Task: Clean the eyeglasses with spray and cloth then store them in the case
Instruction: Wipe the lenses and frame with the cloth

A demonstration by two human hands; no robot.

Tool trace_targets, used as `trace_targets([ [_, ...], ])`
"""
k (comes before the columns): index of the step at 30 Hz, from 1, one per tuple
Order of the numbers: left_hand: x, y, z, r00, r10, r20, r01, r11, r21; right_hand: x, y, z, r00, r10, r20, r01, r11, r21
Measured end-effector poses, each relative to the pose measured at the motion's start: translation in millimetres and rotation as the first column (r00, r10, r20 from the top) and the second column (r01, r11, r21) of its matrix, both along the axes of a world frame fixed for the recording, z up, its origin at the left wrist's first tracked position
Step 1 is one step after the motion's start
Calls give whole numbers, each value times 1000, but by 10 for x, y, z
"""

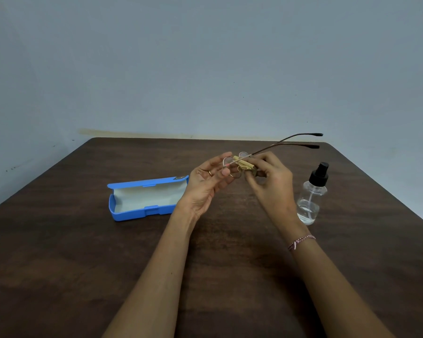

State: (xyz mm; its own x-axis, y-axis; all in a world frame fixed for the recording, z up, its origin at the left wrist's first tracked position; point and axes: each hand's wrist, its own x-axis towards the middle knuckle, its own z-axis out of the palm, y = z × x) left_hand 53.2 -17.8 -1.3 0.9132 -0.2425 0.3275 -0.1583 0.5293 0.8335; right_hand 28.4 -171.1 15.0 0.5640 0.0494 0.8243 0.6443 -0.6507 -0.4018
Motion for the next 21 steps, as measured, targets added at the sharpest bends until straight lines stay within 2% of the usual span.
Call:
trace_targets([
  [8, -21, 25, 27, 993, 105, -52, -109, 991, -80, -23, 9, -11, 991, 117, -71, -119, 993, -17],
  [15, -3, 41, 18, 990, 130, -49, -134, 987, -94, -71, 45, 10, 948, 297, -114, -293, 955, 53],
  [18, -18, 39, 35, 992, 114, -49, -118, 988, -99, -48, 19, 7, 960, 257, -109, -254, 966, 38],
  [21, -26, 24, 45, 997, 72, -38, -75, 992, -98, -24, -14, 3, 990, 128, -60, -127, 992, 25],
])
